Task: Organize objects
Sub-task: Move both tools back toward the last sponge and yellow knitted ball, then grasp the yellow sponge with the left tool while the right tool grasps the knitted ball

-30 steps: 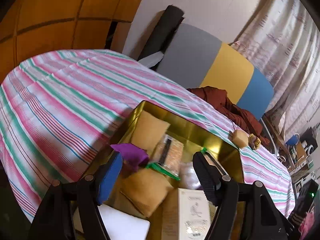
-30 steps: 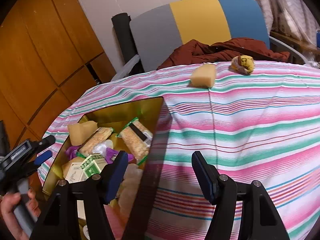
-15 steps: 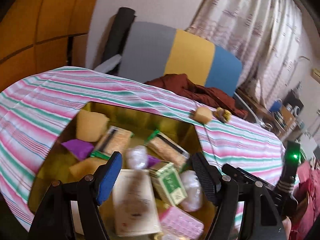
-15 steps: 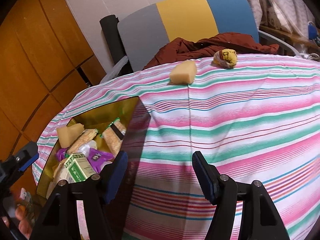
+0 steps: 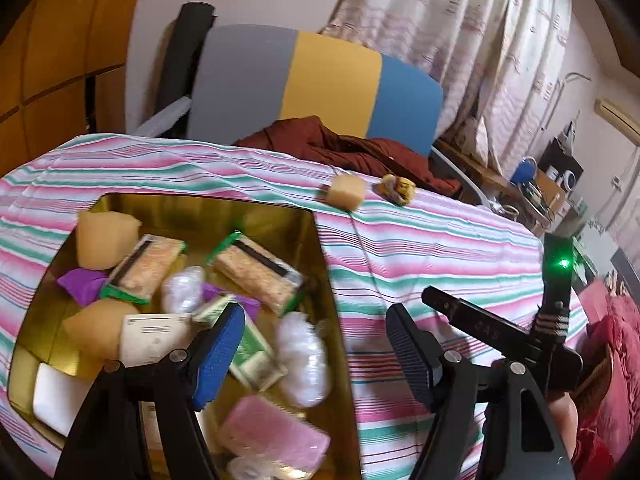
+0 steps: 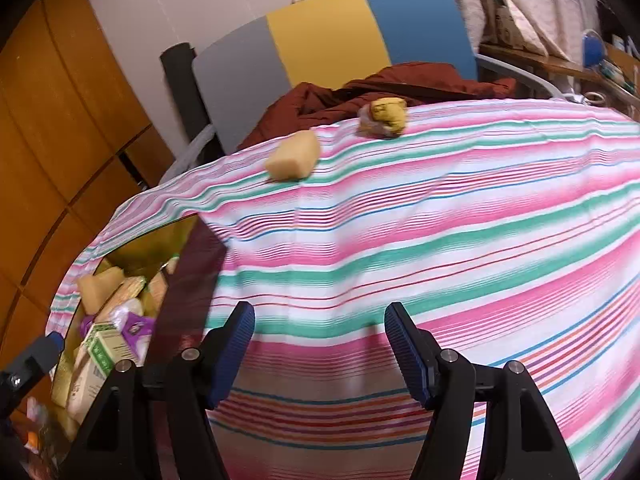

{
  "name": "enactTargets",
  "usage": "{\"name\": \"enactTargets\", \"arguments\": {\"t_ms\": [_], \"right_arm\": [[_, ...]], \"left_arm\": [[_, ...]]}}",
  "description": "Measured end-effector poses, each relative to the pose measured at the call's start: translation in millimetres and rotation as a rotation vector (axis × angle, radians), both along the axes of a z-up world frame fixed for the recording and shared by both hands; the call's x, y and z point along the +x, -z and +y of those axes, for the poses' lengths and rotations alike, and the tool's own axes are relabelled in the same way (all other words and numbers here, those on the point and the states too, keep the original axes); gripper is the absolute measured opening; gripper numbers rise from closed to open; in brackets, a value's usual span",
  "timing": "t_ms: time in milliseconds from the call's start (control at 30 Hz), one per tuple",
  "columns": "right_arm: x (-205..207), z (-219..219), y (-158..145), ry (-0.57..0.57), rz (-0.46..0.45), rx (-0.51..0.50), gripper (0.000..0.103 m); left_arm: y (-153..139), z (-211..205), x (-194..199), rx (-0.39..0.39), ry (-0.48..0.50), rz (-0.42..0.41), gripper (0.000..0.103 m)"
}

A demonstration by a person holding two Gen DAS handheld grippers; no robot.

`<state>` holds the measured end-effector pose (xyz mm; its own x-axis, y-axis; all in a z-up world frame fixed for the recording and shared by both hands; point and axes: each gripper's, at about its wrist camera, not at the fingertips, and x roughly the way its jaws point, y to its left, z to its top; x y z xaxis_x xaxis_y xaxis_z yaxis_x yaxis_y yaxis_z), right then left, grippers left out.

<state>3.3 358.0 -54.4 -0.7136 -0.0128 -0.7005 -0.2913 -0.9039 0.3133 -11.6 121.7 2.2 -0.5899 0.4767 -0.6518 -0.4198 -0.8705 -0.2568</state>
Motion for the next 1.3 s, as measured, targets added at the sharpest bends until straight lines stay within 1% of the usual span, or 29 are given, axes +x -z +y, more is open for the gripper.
{"name": "enactTargets", "arguments": {"t_ms": [100, 367, 533, 633, 700, 800, 900, 967, 1033, 1100, 1200, 1300], "right_arm": [[0.1, 11.2, 1.0, 0.017, -0.001, 0.008, 0.069], [-4.0, 38.9, -0.7, 0.045, -0.002, 0.089, 0.071], [-8.5, 58.7, -1.2, 0.078, 0.003, 0.177, 0.073], [-10.3, 70.4, 0.7, 0.108, -0.001, 0.248, 0.074], [-8.8, 79.1, 3.7, 0.141, -0.003, 0.274, 0.074], [-4.1, 92.3, 9.5, 0.194, -0.006, 0.230, 0.074], [1.5, 97.7, 12.5, 0.225, 0.008, 0.216, 0.074], [3.6, 97.4, 12.8, 0.234, 0.022, 0.217, 0.074], [5.4, 97.7, 13.3, 0.239, 0.034, 0.216, 0.074], [5.4, 99.0, 14.9, 0.244, 0.032, 0.212, 0.074], [4.2, 100.5, 18.4, 0.253, 0.021, 0.204, 0.074], [4.7, 104.6, 21.0, 0.257, 0.018, 0.183, 0.074]], "left_arm": [[-0.3, 15.4, 1.4, -0.019, 0.035, -0.005, 0.074], [0.0, 53.9, -5.9, -0.059, 0.100, -0.021, 0.074], [-1.1, 86.3, -24.5, -0.079, 0.137, -0.021, 0.074], [0.3, 105.4, -38.8, -0.088, 0.144, -0.033, 0.074], [0.8, 116.9, -49.1, -0.093, 0.139, -0.033, 0.074], [5.5, 136.8, -71.0, -0.120, 0.128, -0.030, 0.074], [11.9, 153.8, -100.1, -0.153, 0.100, -0.047, 0.074], [16.6, 162.8, -119.6, -0.164, 0.079, -0.055, 0.074], [21.4, 171.4, -141.5, -0.192, 0.042, -0.055, 0.074], [29.1, 180.7, -163.7, -0.238, 0.005, -0.059, 0.074], [39.3, 193.8, -189.9, -0.288, -0.024, -0.060, 0.074], [47.4, 204.4, -211.1, -0.298, -0.042, -0.076, 0.074]]}}
